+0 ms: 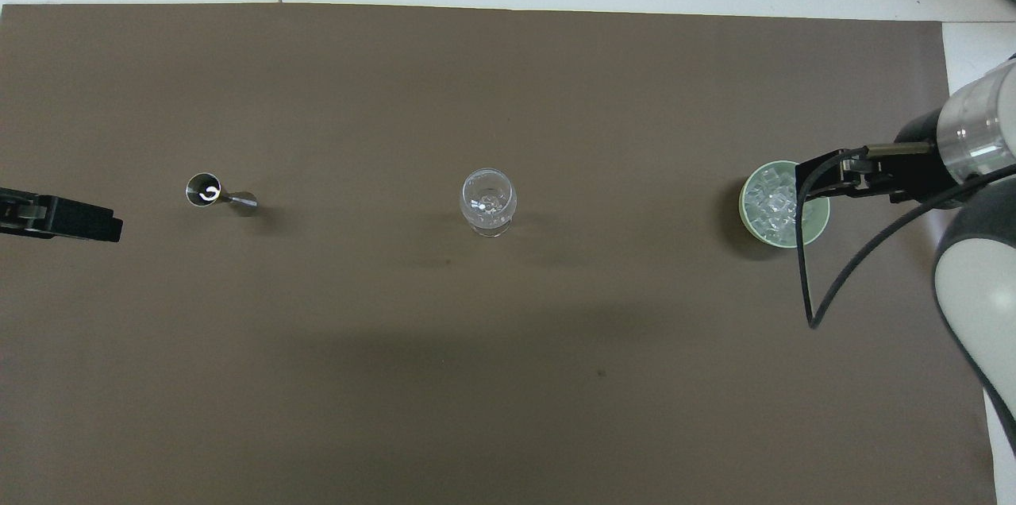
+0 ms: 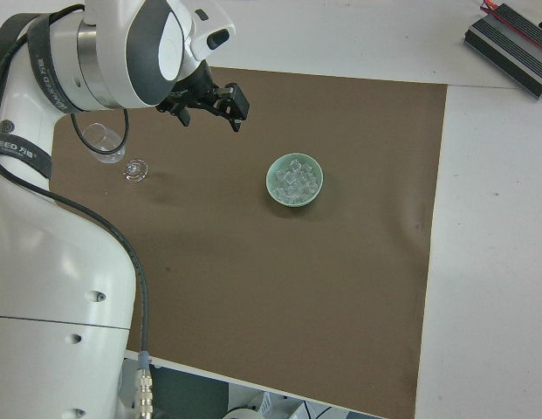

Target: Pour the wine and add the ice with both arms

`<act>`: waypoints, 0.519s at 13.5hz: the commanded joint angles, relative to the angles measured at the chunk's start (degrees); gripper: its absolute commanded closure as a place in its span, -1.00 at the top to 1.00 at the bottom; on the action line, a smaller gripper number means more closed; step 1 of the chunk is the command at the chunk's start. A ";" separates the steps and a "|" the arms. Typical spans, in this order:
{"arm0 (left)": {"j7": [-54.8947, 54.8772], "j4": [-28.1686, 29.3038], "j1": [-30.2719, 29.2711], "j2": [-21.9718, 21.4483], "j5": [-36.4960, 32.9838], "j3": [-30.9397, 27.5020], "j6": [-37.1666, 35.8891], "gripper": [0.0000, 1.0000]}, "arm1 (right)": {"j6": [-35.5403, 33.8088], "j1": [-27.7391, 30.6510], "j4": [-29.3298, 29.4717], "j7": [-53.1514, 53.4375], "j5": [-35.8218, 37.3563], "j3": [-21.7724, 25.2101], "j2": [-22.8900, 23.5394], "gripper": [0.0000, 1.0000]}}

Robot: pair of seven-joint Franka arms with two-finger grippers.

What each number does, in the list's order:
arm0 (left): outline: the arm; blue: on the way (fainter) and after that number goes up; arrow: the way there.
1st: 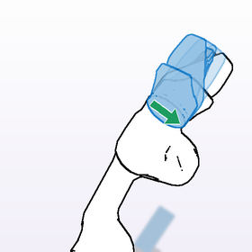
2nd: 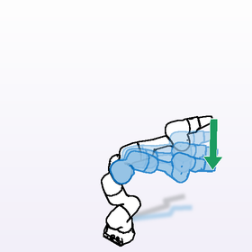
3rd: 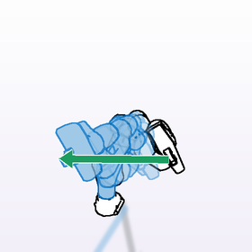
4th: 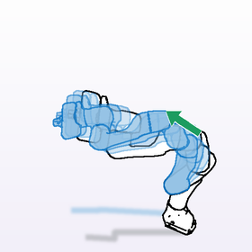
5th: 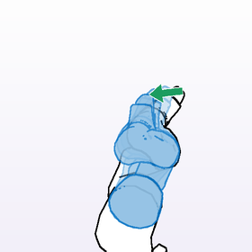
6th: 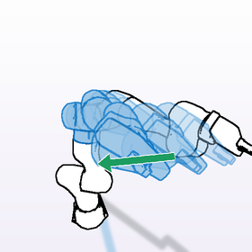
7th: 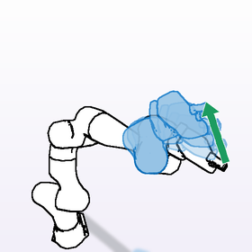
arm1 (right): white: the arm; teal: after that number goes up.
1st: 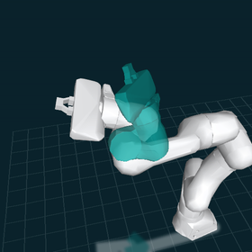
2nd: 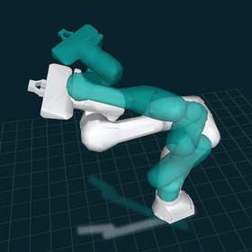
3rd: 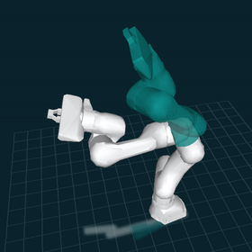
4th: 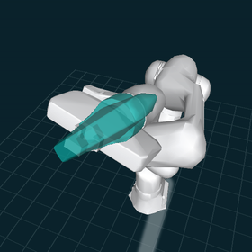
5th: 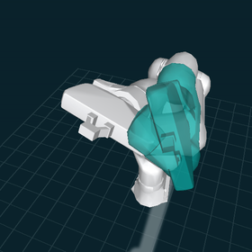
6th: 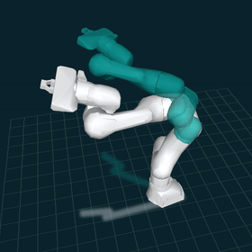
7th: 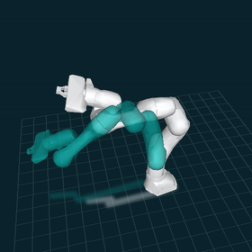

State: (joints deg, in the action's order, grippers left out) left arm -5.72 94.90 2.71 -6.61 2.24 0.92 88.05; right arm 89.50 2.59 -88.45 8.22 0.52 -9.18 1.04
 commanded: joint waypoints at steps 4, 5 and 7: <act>0.53 1.52 0.28 -1.39 -0.30 -0.66 0.72 1.00 | 0.24 0.66 -1.47 -1.36 -1.31 -0.14 -1.40 1.00; 0.18 1.52 0.28 -1.39 -0.30 -0.66 0.72 1.00 | 0.15 0.66 -1.55 -1.36 -1.31 -0.14 -1.40 1.00; 0.70 1.60 0.80 -1.47 -0.30 -0.57 0.72 1.00 | 0.24 0.66 -1.46 -1.36 -1.22 -0.14 -1.31 1.00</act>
State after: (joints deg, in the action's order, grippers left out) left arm -5.71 94.90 2.70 -6.64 2.24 0.65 88.10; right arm 89.50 2.59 -88.45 8.22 0.52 -9.18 1.04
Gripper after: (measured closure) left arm 0.000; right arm 0.000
